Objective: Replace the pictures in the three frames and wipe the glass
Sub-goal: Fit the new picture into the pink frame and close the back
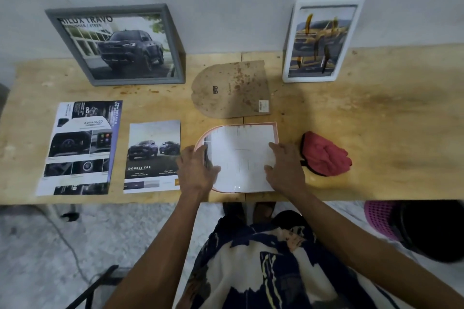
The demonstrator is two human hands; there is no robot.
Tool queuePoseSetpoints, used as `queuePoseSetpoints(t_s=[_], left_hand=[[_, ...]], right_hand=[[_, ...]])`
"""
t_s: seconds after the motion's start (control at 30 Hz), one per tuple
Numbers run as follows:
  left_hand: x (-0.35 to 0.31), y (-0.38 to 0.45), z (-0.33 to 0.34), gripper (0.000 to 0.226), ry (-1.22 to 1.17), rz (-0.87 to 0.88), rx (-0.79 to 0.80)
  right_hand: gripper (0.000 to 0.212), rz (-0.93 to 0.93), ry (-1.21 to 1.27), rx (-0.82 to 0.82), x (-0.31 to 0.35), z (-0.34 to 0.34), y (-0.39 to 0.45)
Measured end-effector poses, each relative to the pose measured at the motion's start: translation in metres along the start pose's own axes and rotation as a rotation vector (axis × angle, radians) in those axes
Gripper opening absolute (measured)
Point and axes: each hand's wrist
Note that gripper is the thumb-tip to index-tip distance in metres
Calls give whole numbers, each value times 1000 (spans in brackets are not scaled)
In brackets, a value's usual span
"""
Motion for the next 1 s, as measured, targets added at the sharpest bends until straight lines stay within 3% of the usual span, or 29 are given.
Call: queuePoseSetpoints(t_s=[0.1,0.23,0.57,0.73,0.87,1.0], left_hand=[[7,5,4,84,50,41,100],[13,6,9,89,78,57,146],[17,4,7,87,88,124,110],[20,8,8,87,61,121,98],[9,21,3,76,15,77,16],[-10,56,-14,67,-129,17,-45]], right_hand=[[74,-72,-190,87,0,4,-3],[77,-72,-298,152,-2,10,-3],[79,-15,-265,163,4,19,1],[73,13,-263,112,17,12,5],[53,30,-107,-26,33,-1,26],[48,75,56,-104,44,-18,64]])
Point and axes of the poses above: each hand's wrist, its own y-axis towards the middle knuckle, its own z-axis out of the palm, x = y × z, and after that the axes turned 3 degrees about -x, right-handed
